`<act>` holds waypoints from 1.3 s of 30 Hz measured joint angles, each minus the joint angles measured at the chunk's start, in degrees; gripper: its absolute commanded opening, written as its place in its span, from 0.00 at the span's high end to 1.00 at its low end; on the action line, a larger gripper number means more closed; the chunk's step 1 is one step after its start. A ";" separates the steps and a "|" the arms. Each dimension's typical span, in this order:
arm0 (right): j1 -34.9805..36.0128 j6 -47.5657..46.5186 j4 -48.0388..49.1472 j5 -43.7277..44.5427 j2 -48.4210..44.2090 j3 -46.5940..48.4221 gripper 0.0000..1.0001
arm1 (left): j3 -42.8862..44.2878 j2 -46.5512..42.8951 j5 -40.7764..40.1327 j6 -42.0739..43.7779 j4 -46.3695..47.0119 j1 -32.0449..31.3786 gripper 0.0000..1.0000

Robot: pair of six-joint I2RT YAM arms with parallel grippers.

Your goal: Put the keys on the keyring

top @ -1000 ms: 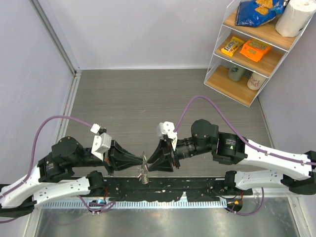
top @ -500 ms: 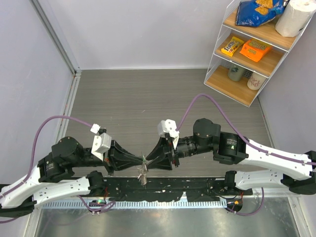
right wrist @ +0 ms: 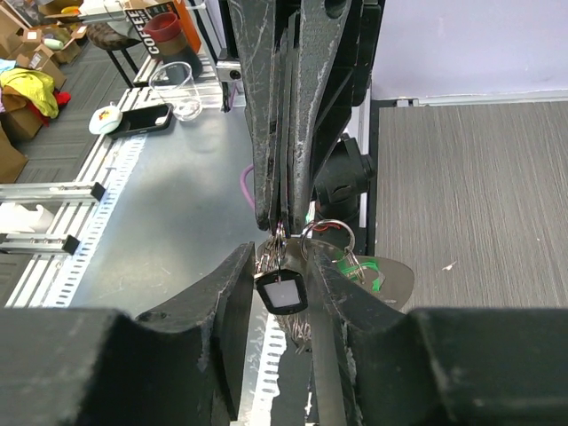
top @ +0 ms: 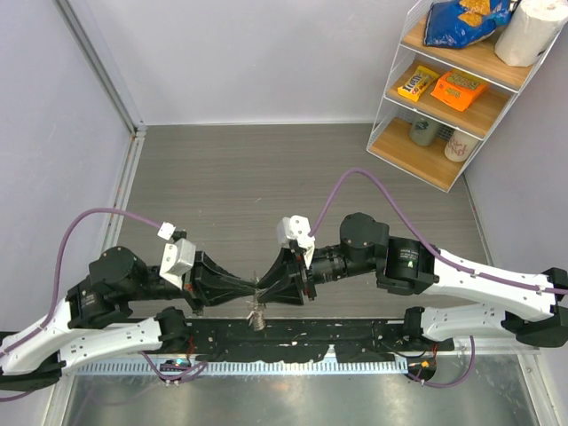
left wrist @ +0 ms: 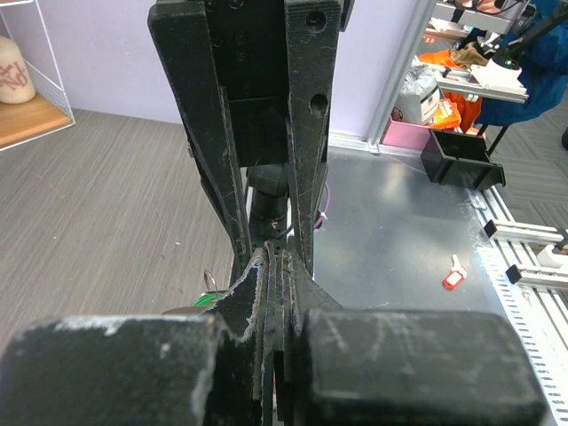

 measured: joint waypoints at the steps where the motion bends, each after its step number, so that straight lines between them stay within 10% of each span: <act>1: 0.04 0.00 0.00 0.00 0.00 0.00 0.66 | 0.00 -0.02 0.00 0.00 0.07 -0.02 1.00; 17: 0.42 -0.04 0.70 -0.02 0.22 0.00 0.95 | -0.37 -0.48 -0.42 -0.02 0.61 0.00 1.00; 26: 1.14 -0.72 0.81 0.15 0.50 0.20 0.95 | -0.50 -1.01 -0.37 -0.04 0.57 -0.02 1.00; 39: 1.64 -5.05 -17.57 -0.11 4.92 12.52 0.95 | 7.37 4.79 2.93 -0.02 -8.46 0.00 0.66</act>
